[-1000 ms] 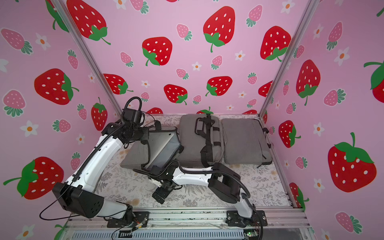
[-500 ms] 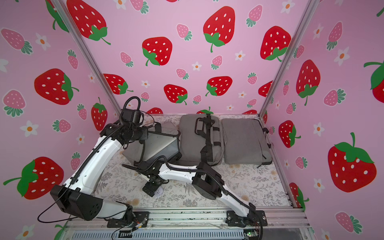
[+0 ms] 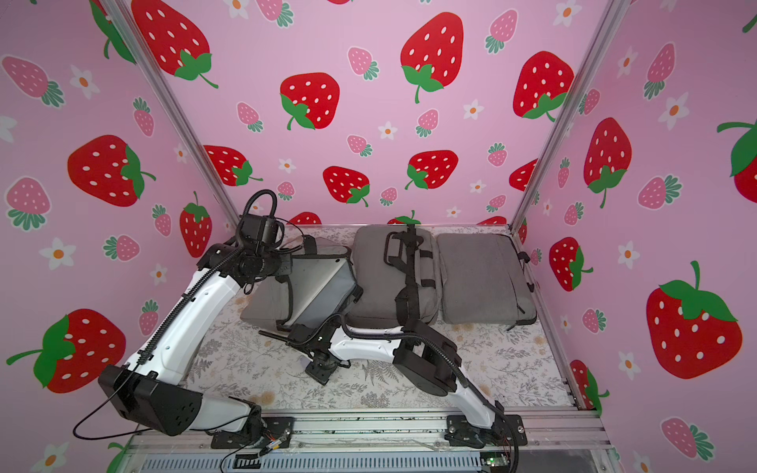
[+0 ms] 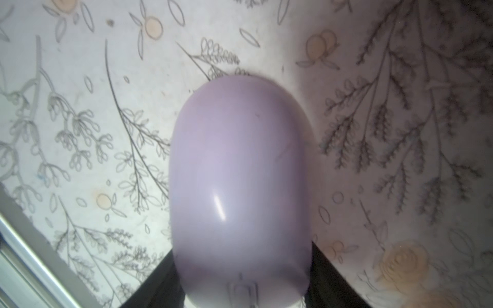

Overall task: Put the mouse into the laptop bag
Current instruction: Pick up the mouse from the center of the board, then place the mouse in the zippered laptop bag.

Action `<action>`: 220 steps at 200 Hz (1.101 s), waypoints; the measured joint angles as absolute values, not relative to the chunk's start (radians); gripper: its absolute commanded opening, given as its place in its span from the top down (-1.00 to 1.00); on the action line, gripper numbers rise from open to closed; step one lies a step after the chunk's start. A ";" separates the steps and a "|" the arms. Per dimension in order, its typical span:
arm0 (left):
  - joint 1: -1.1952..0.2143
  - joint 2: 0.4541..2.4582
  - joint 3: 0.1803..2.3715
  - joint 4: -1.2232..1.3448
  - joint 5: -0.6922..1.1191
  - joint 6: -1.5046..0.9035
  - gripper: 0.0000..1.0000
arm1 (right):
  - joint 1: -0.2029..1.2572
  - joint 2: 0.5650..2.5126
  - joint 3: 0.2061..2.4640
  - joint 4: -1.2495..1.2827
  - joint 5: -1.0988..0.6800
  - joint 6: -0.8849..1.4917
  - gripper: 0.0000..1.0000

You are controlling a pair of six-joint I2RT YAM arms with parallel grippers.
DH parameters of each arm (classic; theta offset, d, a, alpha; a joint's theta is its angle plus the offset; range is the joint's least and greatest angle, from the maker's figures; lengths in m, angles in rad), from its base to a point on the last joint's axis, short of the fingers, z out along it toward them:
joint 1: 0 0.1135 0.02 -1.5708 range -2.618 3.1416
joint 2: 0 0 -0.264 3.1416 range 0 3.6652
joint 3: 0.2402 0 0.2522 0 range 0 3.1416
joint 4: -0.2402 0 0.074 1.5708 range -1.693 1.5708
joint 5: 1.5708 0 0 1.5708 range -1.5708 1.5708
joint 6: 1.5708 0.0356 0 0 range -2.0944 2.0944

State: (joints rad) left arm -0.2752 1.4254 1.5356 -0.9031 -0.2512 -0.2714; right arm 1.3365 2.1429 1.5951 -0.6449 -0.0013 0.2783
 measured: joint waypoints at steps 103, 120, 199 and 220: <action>-0.280 1.380 1.438 -0.934 -0.220 -0.356 1.00 | 1.165 1.603 1.218 -0.523 -0.082 0.292 0.11; -0.280 1.346 1.396 -0.933 -0.180 -0.373 1.00 | 1.118 1.579 1.230 -0.474 -0.099 0.295 0.11; -0.279 1.280 1.309 -0.892 0.010 -0.462 1.00 | 1.089 1.953 1.470 -0.277 -0.186 0.310 0.14; -0.279 1.274 1.256 -0.848 0.080 -0.494 1.00 | 1.089 2.020 1.496 -0.215 -0.202 0.338 0.10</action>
